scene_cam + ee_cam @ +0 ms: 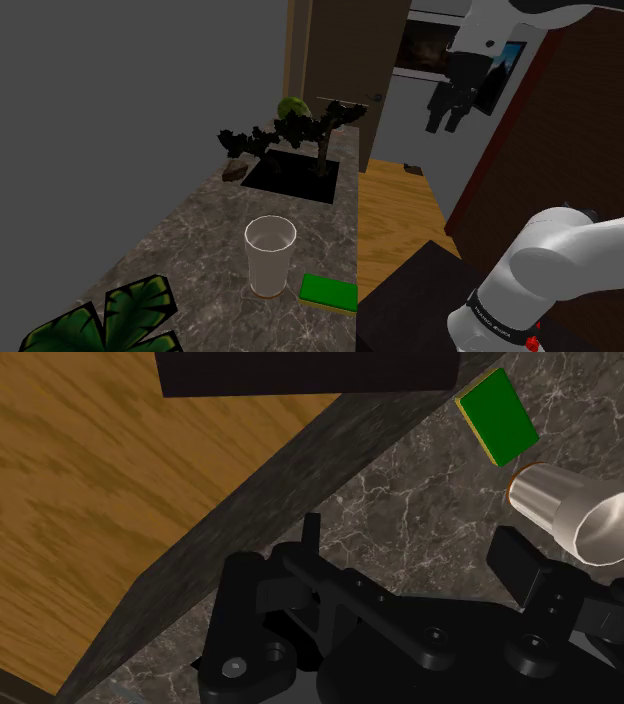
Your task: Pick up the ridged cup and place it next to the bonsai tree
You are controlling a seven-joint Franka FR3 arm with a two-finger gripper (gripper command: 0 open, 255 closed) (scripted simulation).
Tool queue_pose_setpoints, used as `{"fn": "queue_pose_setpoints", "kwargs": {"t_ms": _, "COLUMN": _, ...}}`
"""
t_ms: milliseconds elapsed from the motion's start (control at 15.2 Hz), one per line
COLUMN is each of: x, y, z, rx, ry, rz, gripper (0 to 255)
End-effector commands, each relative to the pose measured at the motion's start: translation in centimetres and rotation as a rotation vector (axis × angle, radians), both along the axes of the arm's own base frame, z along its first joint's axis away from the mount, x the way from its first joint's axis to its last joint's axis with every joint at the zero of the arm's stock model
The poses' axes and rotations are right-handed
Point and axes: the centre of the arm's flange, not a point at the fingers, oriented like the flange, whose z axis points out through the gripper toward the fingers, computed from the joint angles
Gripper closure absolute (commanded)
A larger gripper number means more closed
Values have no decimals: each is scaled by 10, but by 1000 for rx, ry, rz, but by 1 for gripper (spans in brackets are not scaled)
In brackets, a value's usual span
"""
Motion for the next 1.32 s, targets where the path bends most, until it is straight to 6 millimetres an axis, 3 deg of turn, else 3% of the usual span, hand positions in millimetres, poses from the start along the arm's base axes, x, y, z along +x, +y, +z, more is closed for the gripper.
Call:
{"fn": "queue_pose_setpoints", "kwargs": {"t_ms": 0, "x": 0, "y": 0, "z": 0, "rx": 0, "ry": 0, "rz": 0, "gripper": 0}}
{"fn": "queue_pose_setpoints", "kwargs": {"t_ms": 1254, "x": 87, "y": 198, "z": -130, "rx": -27, "ry": -27, "rz": 109, "gripper": 0}}
